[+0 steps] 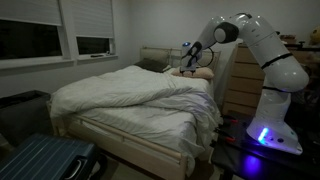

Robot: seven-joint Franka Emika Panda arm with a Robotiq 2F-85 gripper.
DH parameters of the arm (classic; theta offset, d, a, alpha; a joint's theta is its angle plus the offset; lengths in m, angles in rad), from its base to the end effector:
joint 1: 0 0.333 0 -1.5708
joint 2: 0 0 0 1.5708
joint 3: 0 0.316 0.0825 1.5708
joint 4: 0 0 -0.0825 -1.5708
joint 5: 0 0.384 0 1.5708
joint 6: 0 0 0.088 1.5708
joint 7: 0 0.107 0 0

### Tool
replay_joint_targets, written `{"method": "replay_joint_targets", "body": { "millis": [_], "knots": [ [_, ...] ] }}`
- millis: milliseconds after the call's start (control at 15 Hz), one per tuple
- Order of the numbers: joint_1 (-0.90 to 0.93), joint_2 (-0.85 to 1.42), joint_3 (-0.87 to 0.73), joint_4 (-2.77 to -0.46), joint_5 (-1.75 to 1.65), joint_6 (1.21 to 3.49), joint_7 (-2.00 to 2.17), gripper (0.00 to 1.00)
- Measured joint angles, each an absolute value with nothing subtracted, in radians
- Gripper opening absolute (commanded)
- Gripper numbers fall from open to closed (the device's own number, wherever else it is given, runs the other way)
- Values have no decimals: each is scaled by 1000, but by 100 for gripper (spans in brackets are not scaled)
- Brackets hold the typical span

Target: Uncover the beddings on the bottom right corner of the bed

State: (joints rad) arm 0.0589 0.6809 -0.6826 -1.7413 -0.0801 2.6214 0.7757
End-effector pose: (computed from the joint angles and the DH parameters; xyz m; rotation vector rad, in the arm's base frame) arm 0.6013 -0.3508 0.2904 2.2560 -1.4619 0.4970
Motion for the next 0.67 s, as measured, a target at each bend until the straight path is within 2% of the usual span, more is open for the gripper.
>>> {"method": "replay_joint_targets", "body": {
  "millis": [667],
  "knots": [
    [82,515,-329,-1982,-104,2358,710,100]
  ]
}}
